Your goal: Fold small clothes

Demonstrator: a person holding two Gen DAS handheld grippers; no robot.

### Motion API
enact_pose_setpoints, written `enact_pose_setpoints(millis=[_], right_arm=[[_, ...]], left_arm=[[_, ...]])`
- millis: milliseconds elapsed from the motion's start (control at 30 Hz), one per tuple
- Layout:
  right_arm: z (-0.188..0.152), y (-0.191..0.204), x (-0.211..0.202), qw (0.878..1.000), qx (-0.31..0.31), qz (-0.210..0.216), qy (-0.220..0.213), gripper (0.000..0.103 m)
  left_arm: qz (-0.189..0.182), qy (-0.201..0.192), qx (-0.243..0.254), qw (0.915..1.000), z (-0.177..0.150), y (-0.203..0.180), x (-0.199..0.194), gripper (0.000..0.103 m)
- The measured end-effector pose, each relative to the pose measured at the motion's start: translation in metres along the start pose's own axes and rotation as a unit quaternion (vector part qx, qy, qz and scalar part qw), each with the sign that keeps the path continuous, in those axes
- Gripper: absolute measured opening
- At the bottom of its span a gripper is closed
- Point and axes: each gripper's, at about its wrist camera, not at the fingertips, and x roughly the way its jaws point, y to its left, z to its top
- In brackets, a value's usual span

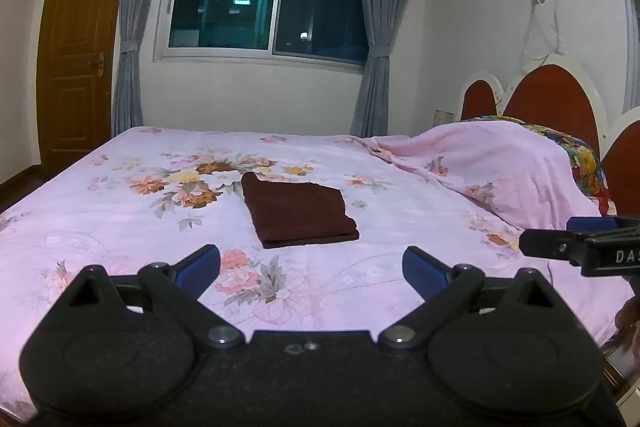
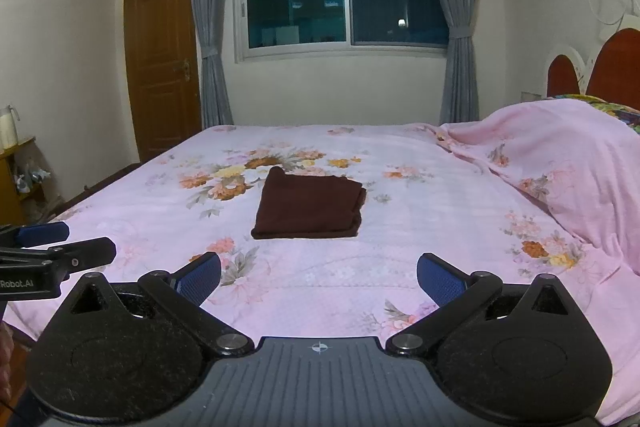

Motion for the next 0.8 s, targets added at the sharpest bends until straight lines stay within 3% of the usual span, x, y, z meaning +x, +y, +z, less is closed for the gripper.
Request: enact_pose_setpoints(millis=[800], right_arm=[[0.003, 0.0009, -0.0023, 1.0, 0.0, -0.004, -0.003, 0.103]], left_arm=[[-0.009, 0.0, -0.001, 1.0, 0.0012, 0.0019, 0.0011, 0.098]])
